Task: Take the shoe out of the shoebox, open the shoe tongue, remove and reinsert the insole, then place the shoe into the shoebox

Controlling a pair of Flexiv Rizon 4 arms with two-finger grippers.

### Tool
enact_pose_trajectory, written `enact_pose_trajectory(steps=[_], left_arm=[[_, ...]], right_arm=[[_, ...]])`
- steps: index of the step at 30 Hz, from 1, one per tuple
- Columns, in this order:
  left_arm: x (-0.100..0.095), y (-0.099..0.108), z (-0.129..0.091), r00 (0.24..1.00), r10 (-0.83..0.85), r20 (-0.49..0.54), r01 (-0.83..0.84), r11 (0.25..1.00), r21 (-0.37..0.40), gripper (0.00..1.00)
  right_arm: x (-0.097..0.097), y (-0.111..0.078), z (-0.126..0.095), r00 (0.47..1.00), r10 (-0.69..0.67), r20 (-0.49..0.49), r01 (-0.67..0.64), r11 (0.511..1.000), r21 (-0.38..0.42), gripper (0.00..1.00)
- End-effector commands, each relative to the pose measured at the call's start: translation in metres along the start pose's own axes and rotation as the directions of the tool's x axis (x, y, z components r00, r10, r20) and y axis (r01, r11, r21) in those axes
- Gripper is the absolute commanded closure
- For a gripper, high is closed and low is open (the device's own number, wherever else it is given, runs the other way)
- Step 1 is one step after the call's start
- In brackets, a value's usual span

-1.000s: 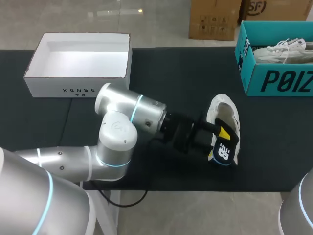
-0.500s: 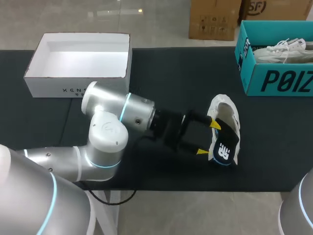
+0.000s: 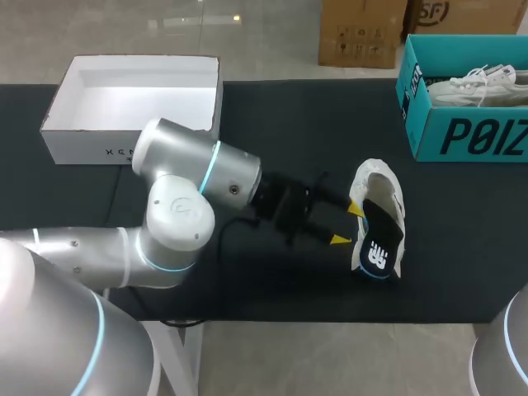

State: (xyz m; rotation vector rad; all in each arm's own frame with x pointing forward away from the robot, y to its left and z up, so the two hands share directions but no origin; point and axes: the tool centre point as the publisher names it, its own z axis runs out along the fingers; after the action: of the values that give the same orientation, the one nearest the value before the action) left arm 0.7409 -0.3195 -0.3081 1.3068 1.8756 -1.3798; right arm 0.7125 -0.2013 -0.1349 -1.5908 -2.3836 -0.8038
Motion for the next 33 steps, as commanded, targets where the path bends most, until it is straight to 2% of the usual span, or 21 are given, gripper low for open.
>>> enact_pose_trajectory(steps=[1, 6, 13, 33], left_arm=[[-0.003, 0.002, 0.008, 0.999, -0.006, -0.051, 0.006, 1.000, 0.001, 0.42], [-0.005, 0.007, 0.015, 0.996, -0.012, -0.084, 0.012, 1.000, -0.004, 0.40], [-0.005, 0.017, 0.020, 0.994, -0.020, -0.106, 0.019, 1.000, -0.014, 0.46], [0.000, 0.028, 0.037, 0.991, -0.063, -0.121, 0.060, 0.998, -0.031, 0.51]], right_arm=[[-0.001, 0.001, 0.000, 1.000, 0.000, 0.000, 0.000, 1.000, 0.004, 0.00], [-0.001, 0.001, 0.000, 1.000, 0.000, 0.000, 0.000, 1.000, 0.004, 0.00], [-0.001, 0.001, 0.000, 1.000, 0.000, 0.000, 0.000, 1.000, 0.004, 0.00], [-0.001, 0.001, 0.000, 1.000, 0.000, 0.000, 0.000, 1.000, 0.004, 0.00]])
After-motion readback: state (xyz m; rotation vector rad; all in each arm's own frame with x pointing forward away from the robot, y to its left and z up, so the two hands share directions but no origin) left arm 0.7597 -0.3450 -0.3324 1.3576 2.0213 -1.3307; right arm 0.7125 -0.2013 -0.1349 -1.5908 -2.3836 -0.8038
